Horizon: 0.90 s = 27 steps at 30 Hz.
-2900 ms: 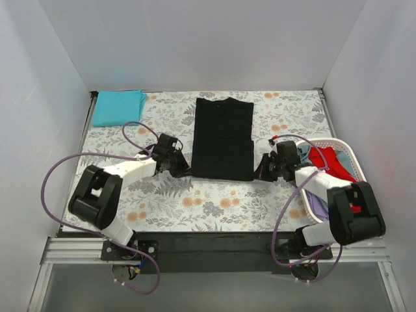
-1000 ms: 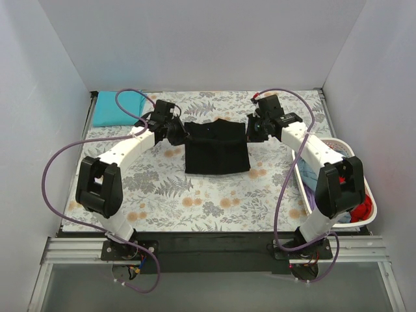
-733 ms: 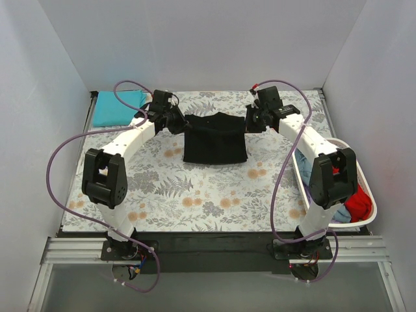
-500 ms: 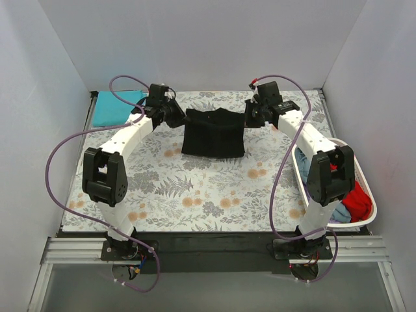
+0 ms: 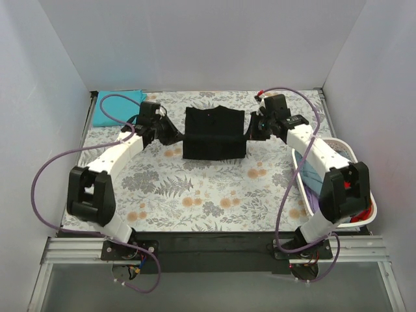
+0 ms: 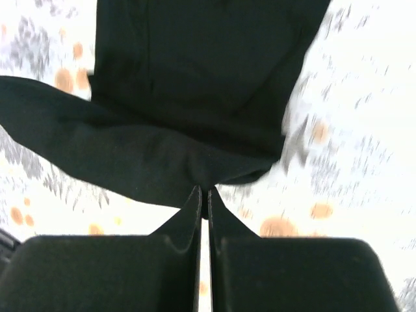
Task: Fold and stack the t-shirts
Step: Fold the tshirt
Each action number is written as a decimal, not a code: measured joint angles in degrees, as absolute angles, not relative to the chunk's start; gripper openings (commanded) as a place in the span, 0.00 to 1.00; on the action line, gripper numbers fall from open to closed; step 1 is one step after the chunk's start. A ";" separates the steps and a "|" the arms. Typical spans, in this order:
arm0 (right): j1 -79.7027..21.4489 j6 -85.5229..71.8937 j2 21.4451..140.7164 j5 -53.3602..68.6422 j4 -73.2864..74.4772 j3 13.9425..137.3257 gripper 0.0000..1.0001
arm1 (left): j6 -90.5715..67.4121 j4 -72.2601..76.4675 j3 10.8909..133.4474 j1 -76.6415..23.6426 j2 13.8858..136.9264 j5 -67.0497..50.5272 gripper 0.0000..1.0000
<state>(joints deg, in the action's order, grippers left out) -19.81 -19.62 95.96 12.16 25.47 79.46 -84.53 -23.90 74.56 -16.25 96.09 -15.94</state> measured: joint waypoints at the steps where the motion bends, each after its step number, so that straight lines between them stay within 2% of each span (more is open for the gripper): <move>1: -20.38 -19.79 93.19 12.08 25.65 76.38 0.01 | -84.93 -23.94 70.91 -16.34 93.03 -16.10 0.00; 9: -32.93 -25.10 67.70 9.30 24.08 51.18 0.01 | -89.56 -24.21 46.37 -21.21 63.42 -15.97 0.00; 16: -45.67 -34.13 53.95 4.56 26.50 37.91 0.01 | -98.63 -30.17 31.94 -35.14 44.93 -12.34 0.00; 22: -56.53 -41.08 48.60 -1.41 30.37 35.88 0.01 | -104.49 -39.92 30.41 -40.91 34.76 -7.51 0.00; 27: -57.39 -42.06 50.22 -6.96 34.72 39.18 0.01 | -104.53 -44.73 35.88 -41.06 36.07 -3.68 0.00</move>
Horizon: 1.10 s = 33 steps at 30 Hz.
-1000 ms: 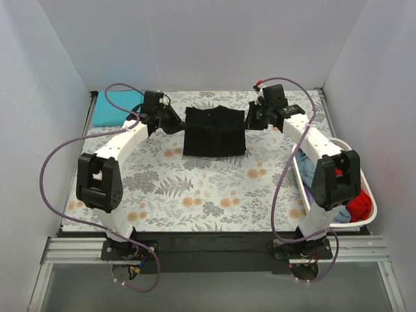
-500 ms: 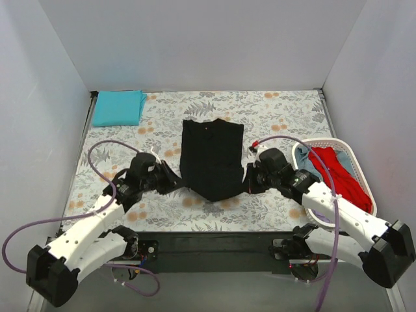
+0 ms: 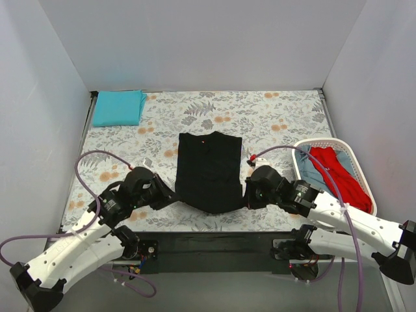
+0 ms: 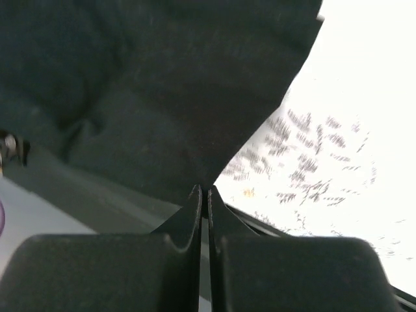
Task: Fold and stack the t-shirts
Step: Fold the tshirt
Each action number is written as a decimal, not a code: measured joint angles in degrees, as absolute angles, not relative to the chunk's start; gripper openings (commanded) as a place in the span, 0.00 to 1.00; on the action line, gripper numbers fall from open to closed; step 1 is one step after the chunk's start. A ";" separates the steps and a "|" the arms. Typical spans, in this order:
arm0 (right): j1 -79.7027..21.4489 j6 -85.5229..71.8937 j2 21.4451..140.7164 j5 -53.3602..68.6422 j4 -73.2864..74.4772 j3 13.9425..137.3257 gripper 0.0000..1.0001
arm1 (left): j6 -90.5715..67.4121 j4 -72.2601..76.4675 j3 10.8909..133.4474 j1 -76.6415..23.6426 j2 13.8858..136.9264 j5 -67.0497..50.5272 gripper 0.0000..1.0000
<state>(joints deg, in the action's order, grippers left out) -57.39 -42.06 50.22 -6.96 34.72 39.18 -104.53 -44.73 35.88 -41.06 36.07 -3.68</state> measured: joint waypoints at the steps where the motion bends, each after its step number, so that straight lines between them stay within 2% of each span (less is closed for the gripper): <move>1: -57.04 -41.76 51.53 -8.10 35.70 41.10 0.01 | -104.18 -45.01 37.47 -41.06 37.47 -2.59 0.00; 8: -51.13 -36.03 60.66 -11.49 37.23 55.18 0.01 | -101.25 -44.93 46.89 -41.06 46.78 2.50 0.00; 14: -44.05 -30.52 66.37 -10.35 37.19 60.97 0.01 | -97.82 -43.16 53.71 -39.16 55.37 3.55 0.00; 25: -34.83 -24.58 76.40 -3.66 35.09 67.09 0.01 | -91.24 -37.45 60.10 -26.96 66.85 -2.81 0.00; 33: -30.63 -22.31 83.42 0.32 32.80 72.03 0.01 | -88.42 -34.17 64.60 -22.41 74.13 -6.79 0.00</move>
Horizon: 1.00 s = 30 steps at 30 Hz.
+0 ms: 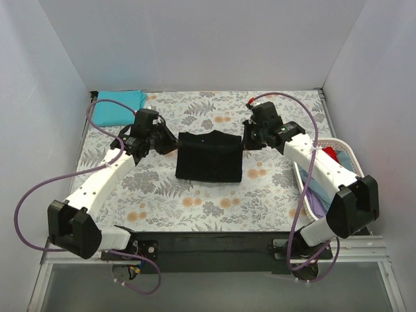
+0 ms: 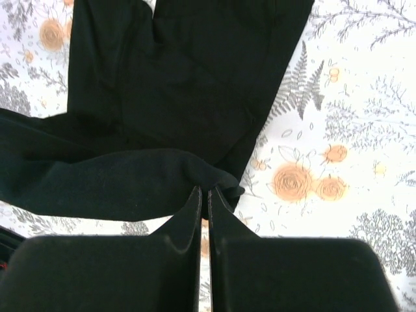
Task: Fold and stack the t-shirts
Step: Fold the tshirt
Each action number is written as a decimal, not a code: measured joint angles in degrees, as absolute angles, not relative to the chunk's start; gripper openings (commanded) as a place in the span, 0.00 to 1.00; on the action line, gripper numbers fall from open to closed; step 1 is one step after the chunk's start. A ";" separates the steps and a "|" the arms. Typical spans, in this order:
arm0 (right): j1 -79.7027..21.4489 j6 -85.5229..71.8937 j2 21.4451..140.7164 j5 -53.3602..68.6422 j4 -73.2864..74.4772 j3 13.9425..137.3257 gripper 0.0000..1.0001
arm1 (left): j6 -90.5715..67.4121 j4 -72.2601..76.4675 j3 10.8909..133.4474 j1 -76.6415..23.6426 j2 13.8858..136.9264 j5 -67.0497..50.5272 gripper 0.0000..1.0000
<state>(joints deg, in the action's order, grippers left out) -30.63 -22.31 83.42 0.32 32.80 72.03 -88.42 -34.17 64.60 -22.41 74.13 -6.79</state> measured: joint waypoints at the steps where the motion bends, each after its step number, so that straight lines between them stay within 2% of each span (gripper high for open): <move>1: -30.24 -22.15 84.36 0.62 32.77 72.95 0.01 | -88.23 -33.80 65.12 -21.96 75.05 -7.16 0.00; 16: -24.93 -20.86 95.72 5.50 31.29 82.85 0.01 | -86.35 -28.05 74.83 -17.63 91.02 -11.88 0.00; 30: -19.46 -20.62 111.79 10.83 29.15 92.79 0.01 | -86.91 -24.64 82.35 -15.09 105.47 -12.99 0.00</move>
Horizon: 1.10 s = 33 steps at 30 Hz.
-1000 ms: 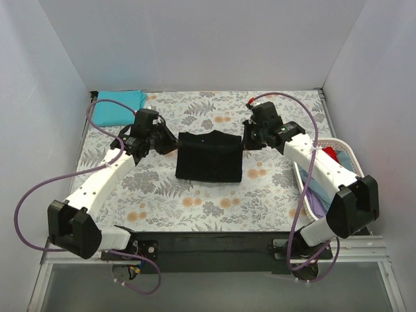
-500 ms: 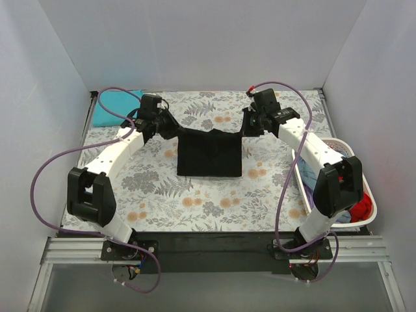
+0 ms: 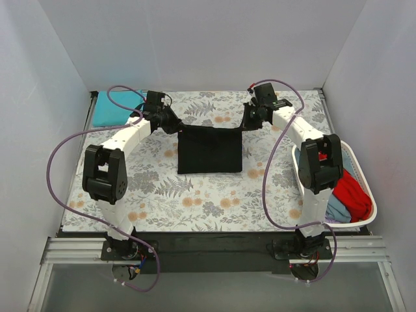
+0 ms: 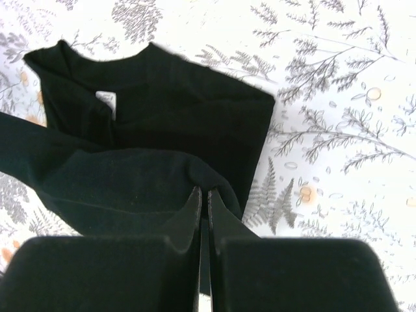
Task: Fold and stack the t-shirts
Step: Fold the tshirt
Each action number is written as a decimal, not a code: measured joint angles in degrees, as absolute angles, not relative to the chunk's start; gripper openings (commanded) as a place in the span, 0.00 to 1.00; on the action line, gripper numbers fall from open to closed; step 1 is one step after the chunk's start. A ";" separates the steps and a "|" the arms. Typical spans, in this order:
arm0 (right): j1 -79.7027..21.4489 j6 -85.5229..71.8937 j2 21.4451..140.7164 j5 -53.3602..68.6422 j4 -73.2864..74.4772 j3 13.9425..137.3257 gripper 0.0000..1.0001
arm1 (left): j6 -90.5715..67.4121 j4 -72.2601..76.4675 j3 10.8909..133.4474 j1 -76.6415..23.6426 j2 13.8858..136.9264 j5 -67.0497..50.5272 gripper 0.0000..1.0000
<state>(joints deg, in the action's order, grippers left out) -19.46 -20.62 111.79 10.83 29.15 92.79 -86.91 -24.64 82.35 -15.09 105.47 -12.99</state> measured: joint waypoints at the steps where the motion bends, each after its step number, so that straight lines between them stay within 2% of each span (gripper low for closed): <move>1: -19.27 -20.56 112.55 10.98 29.06 93.36 0.01 | -86.98 -24.51 82.52 -14.79 105.97 -13.04 0.00; 14: -18.57 -19.86 125.19 14.28 27.70 104.20 0.02 | -87.96 -22.26 85.62 -12.01 113.82 -13.98 0.00; 16: -18.35 -19.70 126.72 14.63 27.49 105.58 0.15 | -88.09 -22.13 87.07 -11.77 115.09 -14.09 0.00; 17: -18.17 -19.68 127.37 14.76 27.38 106.13 0.30 | -88.14 -21.93 87.57 -11.66 115.61 -14.13 0.00; 18: -17.98 -19.79 127.90 14.79 27.24 106.52 0.40 | -88.20 -21.78 88.20 -11.49 116.09 -14.22 0.08; 19: -17.82 -19.73 128.14 14.72 27.11 106.65 0.46 | -88.20 -21.71 88.75 -11.29 116.55 -14.26 0.25; 20: -17.56 -19.59 128.33 14.74 27.09 106.80 0.64 | -87.90 -21.61 89.30 -10.94 116.95 -14.28 0.37; 22: -16.97 -19.73 128.42 14.68 27.14 107.28 0.74 | -87.20 -21.17 89.91 -10.04 117.08 -14.22 0.53; 23: -16.71 -19.53 128.40 14.66 27.09 107.63 0.78 | -86.96 -20.69 90.17 -9.39 117.05 -14.22 0.54; 25: -16.40 -19.25 127.87 14.24 26.83 107.81 0.77 | -86.35 -20.05 90.87 -7.68 117.05 -14.59 0.52; 28: -15.97 -19.33 125.62 13.76 26.83 106.17 0.75 | -85.45 -19.68 90.94 -5.63 116.51 -14.59 0.33; 29: -15.99 -19.53 123.98 13.69 26.41 104.55 0.72 | -85.36 -19.40 90.52 -5.10 116.01 -14.55 0.23; 31: -16.53 -19.97 119.59 13.76 25.74 100.25 0.61 | -85.38 -18.92 88.23 -5.13 113.89 -14.41 0.11; 33: -17.87 -20.97 115.59 14.17 24.58 96.44 0.58 | -85.58 -18.90 85.56 -6.68 111.68 -14.41 0.01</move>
<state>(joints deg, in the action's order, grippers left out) -17.87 -20.97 115.59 14.17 24.58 96.44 -85.58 -18.90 85.56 -6.68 111.68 -14.41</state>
